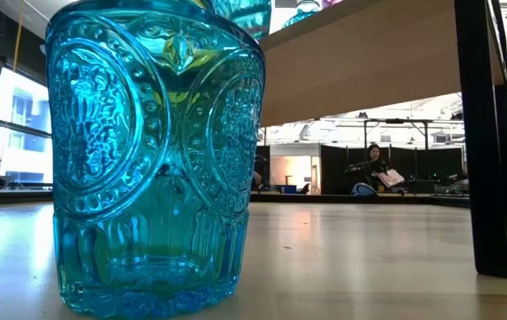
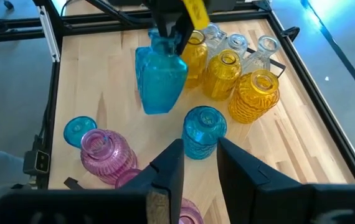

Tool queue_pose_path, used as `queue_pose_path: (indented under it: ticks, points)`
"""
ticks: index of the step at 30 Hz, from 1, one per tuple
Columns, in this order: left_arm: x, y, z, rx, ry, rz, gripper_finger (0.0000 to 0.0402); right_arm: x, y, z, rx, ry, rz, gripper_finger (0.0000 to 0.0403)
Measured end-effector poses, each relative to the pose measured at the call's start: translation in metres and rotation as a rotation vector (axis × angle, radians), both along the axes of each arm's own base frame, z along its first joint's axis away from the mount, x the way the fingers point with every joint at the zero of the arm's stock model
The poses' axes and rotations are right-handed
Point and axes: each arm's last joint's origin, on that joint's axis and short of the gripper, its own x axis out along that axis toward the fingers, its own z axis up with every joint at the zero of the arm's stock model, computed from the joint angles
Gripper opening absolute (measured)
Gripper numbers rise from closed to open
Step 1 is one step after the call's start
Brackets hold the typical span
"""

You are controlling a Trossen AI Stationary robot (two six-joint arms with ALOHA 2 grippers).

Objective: Sort vases onto shelf
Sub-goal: Put the left blue flower vase on the shelf aligned with the other blue flower vase

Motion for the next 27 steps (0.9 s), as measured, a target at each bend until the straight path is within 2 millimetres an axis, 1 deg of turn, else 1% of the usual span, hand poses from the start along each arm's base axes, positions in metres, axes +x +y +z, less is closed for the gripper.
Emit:
queue_pose_path:
  ticks: [7, 11, 15, 22, 27]
  points:
    - [0.013, -0.001, -0.015, 0.020, 0.036, -0.047, 0.0044, -0.001, -0.001, 0.001, 0.017, -0.007, -0.014, 0.0076]
    - [0.017, -0.002, -0.019, 0.024, 0.043, -0.056, 0.0044, -0.001, -0.001, 0.001, 0.020, -0.007, -0.016, 0.0076]
    - [0.017, -0.002, -0.021, 0.029, 0.054, -0.066, 0.0048, -0.001, -0.001, 0.001, 0.020, -0.007, -0.016, 0.0076]
    - [0.020, 0.000, -0.019, 0.031, 0.013, -0.076, 0.0075, -0.001, -0.001, 0.001, 0.020, -0.007, -0.015, 0.0076]
    - [0.021, 0.000, -0.019, 0.035, 0.009, -0.081, 0.0082, -0.002, -0.001, 0.001, 0.021, -0.006, -0.015, 0.0076]
